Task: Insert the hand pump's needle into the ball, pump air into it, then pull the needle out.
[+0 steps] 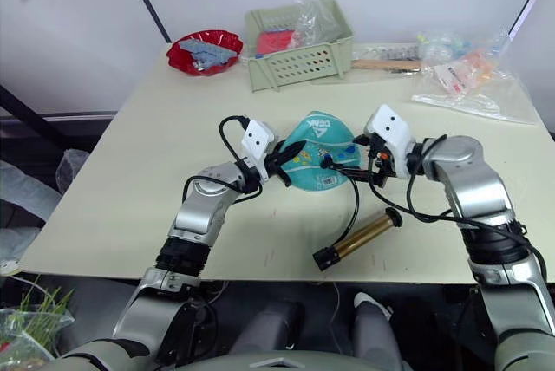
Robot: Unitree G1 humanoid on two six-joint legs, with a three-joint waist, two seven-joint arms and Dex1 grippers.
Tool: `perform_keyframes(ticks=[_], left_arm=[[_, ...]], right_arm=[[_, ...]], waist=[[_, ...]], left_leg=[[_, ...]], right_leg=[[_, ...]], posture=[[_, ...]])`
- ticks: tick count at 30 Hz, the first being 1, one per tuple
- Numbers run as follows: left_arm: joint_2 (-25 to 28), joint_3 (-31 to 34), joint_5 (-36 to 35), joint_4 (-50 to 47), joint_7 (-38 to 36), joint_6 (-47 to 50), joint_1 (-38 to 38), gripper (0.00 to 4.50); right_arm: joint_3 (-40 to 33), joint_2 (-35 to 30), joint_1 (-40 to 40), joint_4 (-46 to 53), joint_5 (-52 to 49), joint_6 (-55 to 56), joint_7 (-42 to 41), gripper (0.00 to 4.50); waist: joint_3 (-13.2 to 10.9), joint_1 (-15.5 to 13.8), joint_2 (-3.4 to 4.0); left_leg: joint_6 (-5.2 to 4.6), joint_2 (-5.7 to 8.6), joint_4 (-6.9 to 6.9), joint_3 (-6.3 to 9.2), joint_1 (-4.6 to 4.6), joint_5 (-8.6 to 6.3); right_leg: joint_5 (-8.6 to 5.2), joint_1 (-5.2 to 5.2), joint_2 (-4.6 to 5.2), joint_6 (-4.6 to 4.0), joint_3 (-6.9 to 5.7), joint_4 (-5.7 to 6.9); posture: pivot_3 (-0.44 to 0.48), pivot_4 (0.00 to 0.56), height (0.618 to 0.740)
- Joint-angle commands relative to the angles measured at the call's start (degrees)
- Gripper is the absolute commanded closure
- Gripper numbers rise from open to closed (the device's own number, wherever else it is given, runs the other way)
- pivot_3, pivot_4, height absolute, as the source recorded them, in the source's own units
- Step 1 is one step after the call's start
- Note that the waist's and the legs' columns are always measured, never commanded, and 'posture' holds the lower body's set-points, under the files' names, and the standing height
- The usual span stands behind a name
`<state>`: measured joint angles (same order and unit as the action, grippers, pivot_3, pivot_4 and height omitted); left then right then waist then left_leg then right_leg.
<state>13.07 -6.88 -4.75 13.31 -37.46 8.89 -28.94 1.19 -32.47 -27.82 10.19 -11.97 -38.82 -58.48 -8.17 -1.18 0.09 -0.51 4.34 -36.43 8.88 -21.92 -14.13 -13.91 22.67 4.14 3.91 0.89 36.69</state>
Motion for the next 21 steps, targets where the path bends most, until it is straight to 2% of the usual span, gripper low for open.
perform_keyframes(ticks=[1, 4, 6, 7, 9, 14, 18, 21], left_arm=[[0.23, -2.51, 1.17, 4.19, -1.19, 1.74, 1.88, 4.50], [0.64, -2.32, 1.03, 4.65, -1.61, 1.60, 1.58, 4.50], [1.27, -2.88, 1.51, 6.25, -2.84, 0.58, 0.85, 4.50], [1.51, -3.08, 1.69, 6.98, -3.38, 0.14, 0.56, 4.50], [2.12, -3.14, 2.04, 9.50, -4.53, -1.31, -0.76, 4.50], [3.21, -2.84, 2.40, 15.47, -6.90, -4.83, -4.55, 4.50], [4.19, -2.81, 2.85, 20.49, -9.11, -7.95, -7.77, 4.50], [4.63, -2.70, 2.96, 23.57, -10.40, -9.77, -9.47, 4.50]], right_arm=[[-5.26, -0.34, 3.12, 4.06, -1.95, 3.01, 3.48, 0.44], [-8.93, -0.29, 7.86, 6.15, -2.23, 5.20, 7.18, 0.44], [-14.21, 0.13, 14.07, 7.36, -3.06, 12.21, 8.19, 0.44], [-16.09, 0.03, 16.47, 7.63, -3.31, 14.56, 8.55, 0.21], [-20.37, 0.23, 20.70, 8.52, -5.51, 16.07, 9.21, 0.21], [-24.74, -0.33, 28.47, 9.77, -10.45, 21.26, 6.34, 0.21], [-29.22, -0.84, 34.23, 12.32, -20.53, 19.68, 1.29, 0.21], [-31.68, -1.61, 37.38, 12.44, -22.86, 21.18, -0.08, 0.21]], waist=[[-0.03, 0.15, 0.04], [-0.08, -0.36, -0.08], [-0.09, -0.41, -0.06], [-0.09, -0.52, -0.07], [-0.11, -0.79, -0.10], [-0.15, -0.41, -0.14], [-0.17, -0.26, -0.18], [-0.19, -0.09, -0.20]], left_leg=[[0.00, 0.00, 0.00, -0.05, 0.02, 0.00], [0.01, -0.02, 0.00, 0.08, 0.00, 0.00], [0.00, -0.02, 0.00, -0.05, -0.02, 0.00], [0.00, -0.01, 0.00, -0.01, -0.03, 0.00], [0.00, -0.01, 0.01, 0.02, -0.03, 0.00], [0.00, -0.09, 0.01, -0.27, 0.10, 0.00], [0.01, -0.29, -0.01, -0.41, 0.15, 0.01], [0.00, -0.34, -0.03, -0.49, 0.16, 0.01]], right_leg=[[0.00, 0.00, 0.00, 0.00, 0.03, 0.00], [-0.01, -0.03, -0.01, 0.00, -0.08, -0.01], [-0.01, 0.01, -0.01, 0.00, 0.02, -0.01], [-0.02, 0.01, -0.01, 0.01, 0.00, -0.01], [-0.04, -0.01, -0.01, 0.04, -0.04, -0.02], [-0.03, -0.03, -0.03, 0.07, 0.09, 0.01], [-0.03, -0.11, -0.06, 0.08, 0.04, 0.07], [-0.02, -0.12, -0.09, 0.08, 0.05, 0.07]], posture=[[0.000, 0.150, 0.740], [0.000, 0.150, 0.740], [0.000, 0.150, 0.740], [0.000, 0.150, 0.740], [0.000, 0.150, 0.740], [0.000, 0.150, 0.740], [0.000, 0.150, 0.740], [0.000, 0.150, 0.740]])
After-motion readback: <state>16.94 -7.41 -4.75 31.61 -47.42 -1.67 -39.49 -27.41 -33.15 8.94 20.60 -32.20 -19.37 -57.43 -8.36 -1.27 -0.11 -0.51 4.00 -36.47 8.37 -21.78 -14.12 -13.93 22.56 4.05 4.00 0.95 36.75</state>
